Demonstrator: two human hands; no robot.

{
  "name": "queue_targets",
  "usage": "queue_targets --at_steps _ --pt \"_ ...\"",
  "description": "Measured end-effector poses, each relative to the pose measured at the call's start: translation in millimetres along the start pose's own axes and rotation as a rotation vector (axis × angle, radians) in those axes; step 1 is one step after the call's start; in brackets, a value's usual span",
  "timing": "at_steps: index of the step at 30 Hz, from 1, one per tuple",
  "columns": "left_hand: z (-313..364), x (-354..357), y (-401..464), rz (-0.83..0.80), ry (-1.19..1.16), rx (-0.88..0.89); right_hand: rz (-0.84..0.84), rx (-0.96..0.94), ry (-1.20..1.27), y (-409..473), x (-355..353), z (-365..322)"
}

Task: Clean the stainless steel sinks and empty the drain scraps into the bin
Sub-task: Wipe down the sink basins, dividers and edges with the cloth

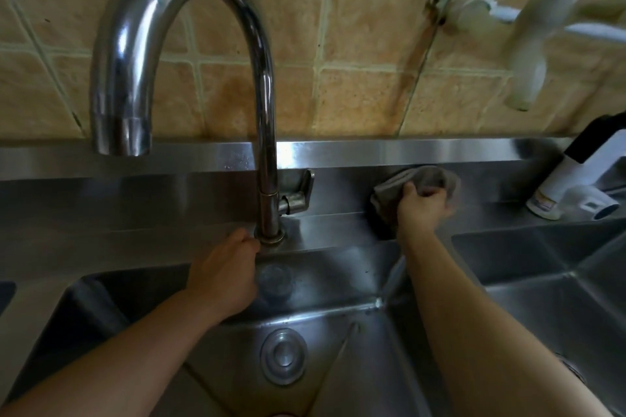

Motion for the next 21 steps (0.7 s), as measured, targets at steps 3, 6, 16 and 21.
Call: queue_targets --at_steps 3,6,16,21 --pt "-1 0 4 0.014 0.013 0.01 -0.202 -0.005 -0.214 -27 38 -1" --pt "-1 0 8 0.003 0.049 0.008 -0.354 -0.156 -0.243 -68 70 -3" --pt "3 -6 16 0.001 0.009 0.006 -0.295 -0.526 -0.023 -70 67 -29" --pt "4 -5 17 0.02 0.005 0.029 -0.32 -0.507 -0.185 -70 74 5"
Point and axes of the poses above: each hand's wrist, its own y-axis towards the middle knuckle, its own x-axis out of the palm, z = x × y, the point moved 4 cm from there along y, towards the middle knuckle, and after that the axes turned 8 degrees about -x, right-handed, at the moved point
